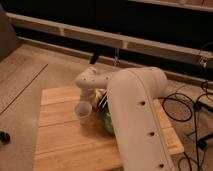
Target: Place the bottle in the ceramic bowl
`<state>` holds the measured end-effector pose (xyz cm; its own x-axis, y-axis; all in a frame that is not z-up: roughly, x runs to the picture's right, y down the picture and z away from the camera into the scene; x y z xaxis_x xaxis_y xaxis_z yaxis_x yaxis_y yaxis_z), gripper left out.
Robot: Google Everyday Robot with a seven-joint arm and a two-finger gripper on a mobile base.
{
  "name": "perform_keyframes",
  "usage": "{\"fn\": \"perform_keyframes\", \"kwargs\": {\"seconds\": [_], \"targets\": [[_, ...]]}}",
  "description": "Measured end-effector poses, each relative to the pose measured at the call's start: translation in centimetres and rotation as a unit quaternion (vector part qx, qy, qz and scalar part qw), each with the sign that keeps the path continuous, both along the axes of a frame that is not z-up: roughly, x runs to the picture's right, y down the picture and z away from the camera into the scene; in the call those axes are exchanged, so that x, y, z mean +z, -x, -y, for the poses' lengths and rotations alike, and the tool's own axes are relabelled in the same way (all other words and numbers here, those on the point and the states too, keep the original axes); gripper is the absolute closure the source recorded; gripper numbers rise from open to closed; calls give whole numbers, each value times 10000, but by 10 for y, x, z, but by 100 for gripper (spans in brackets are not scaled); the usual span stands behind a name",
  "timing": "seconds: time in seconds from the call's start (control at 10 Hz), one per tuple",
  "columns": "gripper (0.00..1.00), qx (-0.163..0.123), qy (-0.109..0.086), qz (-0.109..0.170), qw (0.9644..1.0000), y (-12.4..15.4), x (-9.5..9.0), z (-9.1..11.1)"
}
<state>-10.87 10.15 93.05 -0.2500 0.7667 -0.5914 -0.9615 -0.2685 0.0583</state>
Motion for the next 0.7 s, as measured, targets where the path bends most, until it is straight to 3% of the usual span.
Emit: {"fn": "perform_keyframes", "kwargs": {"seconds": [0.3,0.4,0.7], "targets": [[92,-112,-77,75,9999,-12,3,7],[98,-163,-166,77,9997,-16,3,17],[100,-414,-687,-143,9967,-44,-17,78]]}}
